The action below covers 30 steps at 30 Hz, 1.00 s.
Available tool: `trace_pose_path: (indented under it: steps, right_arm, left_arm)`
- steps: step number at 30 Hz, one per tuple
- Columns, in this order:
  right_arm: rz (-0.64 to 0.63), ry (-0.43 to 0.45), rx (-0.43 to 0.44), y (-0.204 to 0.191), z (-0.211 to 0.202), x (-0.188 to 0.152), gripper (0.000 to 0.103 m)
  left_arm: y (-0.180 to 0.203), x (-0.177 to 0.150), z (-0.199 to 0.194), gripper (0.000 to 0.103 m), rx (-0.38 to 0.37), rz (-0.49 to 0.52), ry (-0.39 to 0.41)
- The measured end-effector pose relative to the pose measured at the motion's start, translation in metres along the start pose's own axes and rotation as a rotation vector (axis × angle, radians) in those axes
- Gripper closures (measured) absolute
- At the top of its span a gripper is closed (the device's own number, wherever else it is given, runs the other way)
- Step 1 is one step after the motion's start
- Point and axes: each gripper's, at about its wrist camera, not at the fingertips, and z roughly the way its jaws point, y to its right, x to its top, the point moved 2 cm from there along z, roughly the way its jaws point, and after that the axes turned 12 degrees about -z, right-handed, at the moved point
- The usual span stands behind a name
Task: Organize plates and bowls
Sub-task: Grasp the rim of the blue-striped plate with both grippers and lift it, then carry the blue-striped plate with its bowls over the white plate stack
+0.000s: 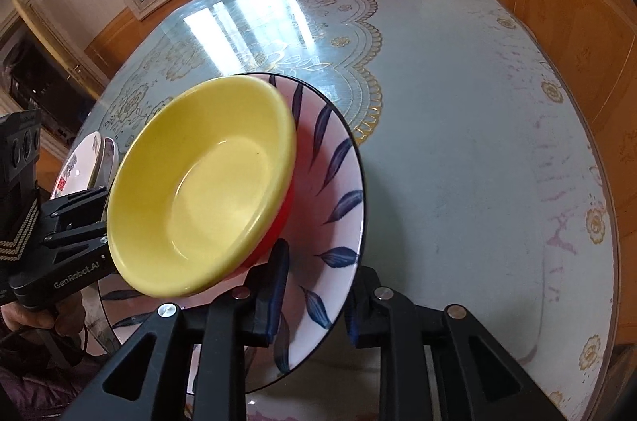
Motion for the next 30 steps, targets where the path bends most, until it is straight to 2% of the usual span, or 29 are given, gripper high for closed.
trace_pose_path:
  steps: [6, 12, 14, 30]
  right_arm:
    - [0.022, -0.002, 0.033, 0.006, 0.003, 0.005, 0.083]
    - [-0.068, 0.016, -0.042, -0.004, 0.001, 0.006, 0.081]
    - [-0.073, 0.026, -0.06, -0.004, 0.001, 0.007, 0.082]
    - [-0.151, 0.046, -0.071, -0.009, -0.006, 0.003, 0.083]
  left_arm:
    - [-0.003, 0.007, 0.003, 0.082, -0.018, -0.008, 0.011]
    - [-0.004, 0.003, 0.001, 0.083, -0.025, 0.026, 0.035]
    - [-0.006, 0.003, -0.001, 0.085, -0.035, -0.002, 0.032]
    - [-0.006, -0.006, -0.019, 0.085, -0.007, -0.003, 0.081]
